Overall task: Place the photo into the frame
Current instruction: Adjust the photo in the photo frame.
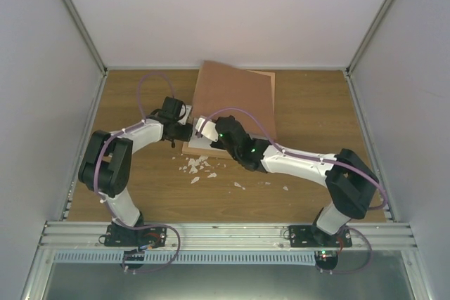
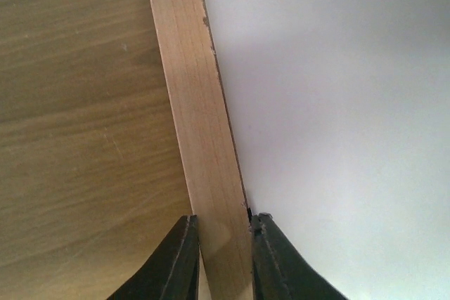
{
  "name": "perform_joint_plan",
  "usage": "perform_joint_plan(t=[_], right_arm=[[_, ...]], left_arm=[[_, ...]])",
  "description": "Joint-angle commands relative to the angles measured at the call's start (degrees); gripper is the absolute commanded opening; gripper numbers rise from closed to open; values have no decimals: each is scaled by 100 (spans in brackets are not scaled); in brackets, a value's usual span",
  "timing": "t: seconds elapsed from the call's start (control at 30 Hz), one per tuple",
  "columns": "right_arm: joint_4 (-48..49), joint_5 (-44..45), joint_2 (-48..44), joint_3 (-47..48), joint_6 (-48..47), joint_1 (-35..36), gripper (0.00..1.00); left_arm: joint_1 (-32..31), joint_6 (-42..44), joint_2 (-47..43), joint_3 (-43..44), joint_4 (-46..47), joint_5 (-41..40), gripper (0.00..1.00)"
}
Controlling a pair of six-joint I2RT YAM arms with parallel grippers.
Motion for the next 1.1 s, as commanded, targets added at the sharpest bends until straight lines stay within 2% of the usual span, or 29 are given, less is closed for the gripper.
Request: perform_joint_plan(t=[0.0, 0.13, 0.2, 0.27, 0.37, 0.4, 0.73, 0.83, 1.07], right_arm=[[-218, 260, -169, -132, 179, -109, 1], [-402, 288, -257, 50, 238, -104, 1], [-452, 337, -262, 177, 249, -108, 1], [-444, 392, -246, 243, 199, -110, 1], [-407, 459, -226, 312, 131, -113, 1], [-411, 451, -228, 340, 135, -125, 1], [-610, 424, -91, 734, 268, -240, 1], [-645, 380, -62, 829, 329, -270, 1], [-644, 369, 15, 899, 341, -295, 1]], left_arm=[[64, 186, -361, 37, -904, 332, 28], [387, 94, -350, 409, -674, 459, 58], [487, 179, -200, 644, -453, 526, 65], [511, 250, -59, 807, -95, 526, 68], [528, 362, 244, 1074, 554, 675, 82], [528, 378, 405, 1200, 708, 737, 83], [522, -123, 2000, 2427, 1636, 1006, 80], [511, -140, 2262, 2671, 1915, 802, 78], [476, -89, 2962, 3656, 1695, 1, 76]])
